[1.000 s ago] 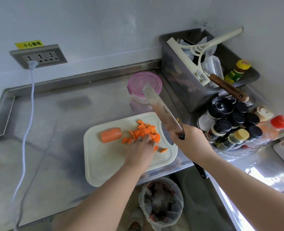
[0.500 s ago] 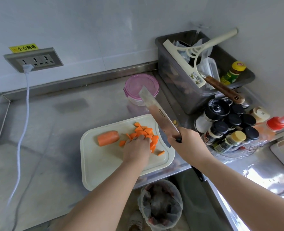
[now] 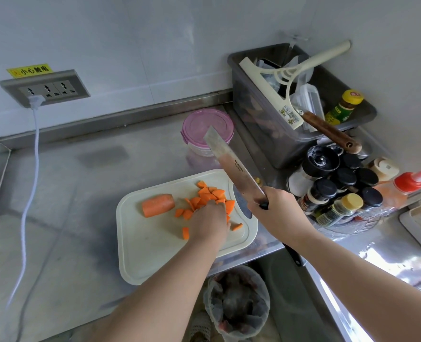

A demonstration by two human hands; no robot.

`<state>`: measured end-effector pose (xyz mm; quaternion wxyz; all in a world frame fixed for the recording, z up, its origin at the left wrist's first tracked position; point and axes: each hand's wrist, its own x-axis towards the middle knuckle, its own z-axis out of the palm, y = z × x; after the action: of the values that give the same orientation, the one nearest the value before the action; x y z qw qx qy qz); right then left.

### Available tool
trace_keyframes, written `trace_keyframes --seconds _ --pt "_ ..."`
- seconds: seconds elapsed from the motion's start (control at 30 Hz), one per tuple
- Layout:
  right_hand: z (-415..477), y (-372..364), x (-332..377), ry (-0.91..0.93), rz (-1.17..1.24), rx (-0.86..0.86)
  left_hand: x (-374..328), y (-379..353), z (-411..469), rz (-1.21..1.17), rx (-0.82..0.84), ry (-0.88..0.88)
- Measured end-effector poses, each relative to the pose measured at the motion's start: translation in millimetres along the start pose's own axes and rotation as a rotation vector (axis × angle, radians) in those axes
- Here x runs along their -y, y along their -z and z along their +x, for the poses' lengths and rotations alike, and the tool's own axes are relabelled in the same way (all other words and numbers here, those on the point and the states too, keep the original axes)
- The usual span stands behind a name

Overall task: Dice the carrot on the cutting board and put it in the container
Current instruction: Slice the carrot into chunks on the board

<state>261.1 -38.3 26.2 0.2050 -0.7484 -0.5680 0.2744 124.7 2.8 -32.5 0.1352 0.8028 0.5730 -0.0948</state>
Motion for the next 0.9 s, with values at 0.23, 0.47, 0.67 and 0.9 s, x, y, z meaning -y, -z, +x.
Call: trace_keyframes --seconds 0.23,0.47,0.67,0.9 --pt "2.8 -2.5 -1.6 -0.005 -0.017 -0.006 -0.8 3.8 -13.3 0.121 -0.001 -0.103" --pt "2.4 -11.9 8.2 0.007 -0.012 0.058 24.5 0.1 -28.5 0.095 0.012 -0.138" --pt "2.0 -18.3 14.9 0.015 0.002 0.061 26.6 -0.4 -33.5 0.096 -0.028 -0.137" --pt "3.3 -17.2 3.6 -0.036 0.014 0.044 27.3 -8.7 -37.3 -0.003 -0.019 -0.094"
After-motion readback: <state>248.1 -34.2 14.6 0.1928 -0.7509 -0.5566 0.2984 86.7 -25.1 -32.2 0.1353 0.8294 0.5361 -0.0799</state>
